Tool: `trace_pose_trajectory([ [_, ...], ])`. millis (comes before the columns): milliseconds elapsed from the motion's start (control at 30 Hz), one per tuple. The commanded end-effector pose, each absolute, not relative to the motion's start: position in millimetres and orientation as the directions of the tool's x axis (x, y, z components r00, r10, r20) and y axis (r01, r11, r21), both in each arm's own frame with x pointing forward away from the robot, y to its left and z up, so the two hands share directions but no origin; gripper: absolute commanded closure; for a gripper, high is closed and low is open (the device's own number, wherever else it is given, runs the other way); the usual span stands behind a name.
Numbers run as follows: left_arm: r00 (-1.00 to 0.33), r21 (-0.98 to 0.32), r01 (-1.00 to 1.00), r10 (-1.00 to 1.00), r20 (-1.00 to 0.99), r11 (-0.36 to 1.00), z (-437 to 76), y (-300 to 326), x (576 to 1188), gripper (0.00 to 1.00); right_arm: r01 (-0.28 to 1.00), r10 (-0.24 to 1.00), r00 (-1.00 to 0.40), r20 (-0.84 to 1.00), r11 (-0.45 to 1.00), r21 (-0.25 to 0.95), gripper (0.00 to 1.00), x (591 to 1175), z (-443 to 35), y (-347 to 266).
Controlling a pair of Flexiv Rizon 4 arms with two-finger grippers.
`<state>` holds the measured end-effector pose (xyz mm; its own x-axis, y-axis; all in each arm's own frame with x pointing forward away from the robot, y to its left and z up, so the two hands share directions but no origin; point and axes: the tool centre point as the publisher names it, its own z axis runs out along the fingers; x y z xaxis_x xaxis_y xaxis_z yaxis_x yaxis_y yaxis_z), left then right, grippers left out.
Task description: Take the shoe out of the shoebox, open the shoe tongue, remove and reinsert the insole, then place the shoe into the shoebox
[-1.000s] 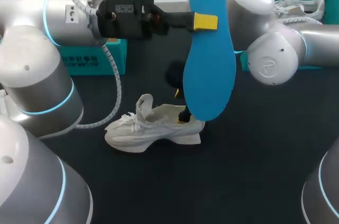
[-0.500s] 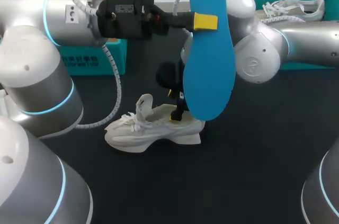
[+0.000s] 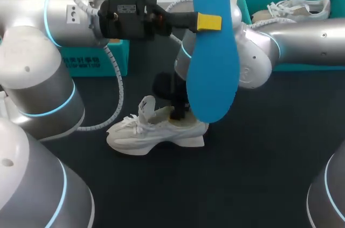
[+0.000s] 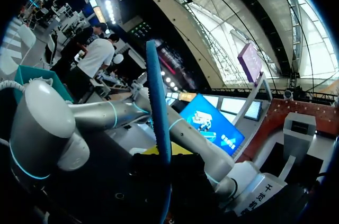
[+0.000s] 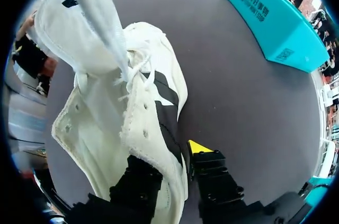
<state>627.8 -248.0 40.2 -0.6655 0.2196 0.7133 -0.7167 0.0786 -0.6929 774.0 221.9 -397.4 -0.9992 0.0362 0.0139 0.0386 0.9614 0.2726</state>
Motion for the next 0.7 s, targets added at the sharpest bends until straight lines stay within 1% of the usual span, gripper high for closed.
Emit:
trace_pose_trajectory([
  [33, -0.666, -0.693, -0.717, 0.218, 0.714, 0.077, 39, -248, 627, 1.00, 0.060, 0.064, -0.998, -0.004, 0.965, 0.255, 1.00, 770, -397, 223],
  [133, -0.666, -0.693, -0.717, 0.218, 0.714, 0.077, 39, -248, 627, 1.00, 0.117, 0.114, -0.993, 0.028, 0.960, 0.253, 1.00, 766, -394, 214],
  [200, -0.666, -0.693, -0.717, 0.218, 0.714, 0.077, 39, -248, 627, 1.00, 0.183, 0.181, -0.983, 0.031, 0.960, 0.212, 1.00, 766, -394, 204],
  [233, -0.666, -0.693, -0.717, 0.218, 0.714, 0.077, 39, -248, 627, 1.00, 0.212, 0.208, -0.977, 0.043, 0.953, 0.218, 1.00, 765, -394, 200],
  [300, -0.666, -0.693, -0.717, 0.218, 0.714, 0.077, 39, -248, 627, 1.00, 0.290, 0.288, -0.957, 0.040, 0.937, 0.192, 1.00, 767, -391, 189],
  [333, -0.666, -0.693, -0.717, 0.218, 0.714, 0.077, 39, -248, 627, 1.00, 0.367, 0.368, -0.929, 0.029, 0.911, 0.190, 1.00, 769, -388, 182],
  [367, -0.666, -0.693, -0.717, 0.218, 0.714, 0.077, 39, -248, 627, 1.00, 0.392, 0.390, -0.919, 0.050, 0.898, 0.199, 1.00, 769, -387, 176],
  [400, -0.666, -0.693, -0.717, 0.218, 0.714, 0.077, 39, -248, 627, 1.00, 0.459, 0.459, -0.887, 0.048, 0.865, 0.203, 1.00, 768, -383, 171],
  [433, -0.666, -0.693, -0.717, 0.218, 0.714, 0.077, 39, -248, 627, 1.00, 0.455, 0.457, -0.889, 0.032, 0.871, 0.187, 1.00, 768, -381, 168],
  [467, -0.666, -0.693, -0.717, 0.218, 0.714, 0.077, 39, -248, 627, 1.00, 0.491, 0.497, -0.867, 0.030, 0.846, 0.208, 1.00, 767, -378, 166],
  [700, -0.666, -0.693, -0.717, 0.218, 0.714, 0.077, 39, -248, 627, 1.00, 0.491, 0.497, -0.867, 0.030, 0.846, 0.208, 1.00, 767, -378, 166],
])
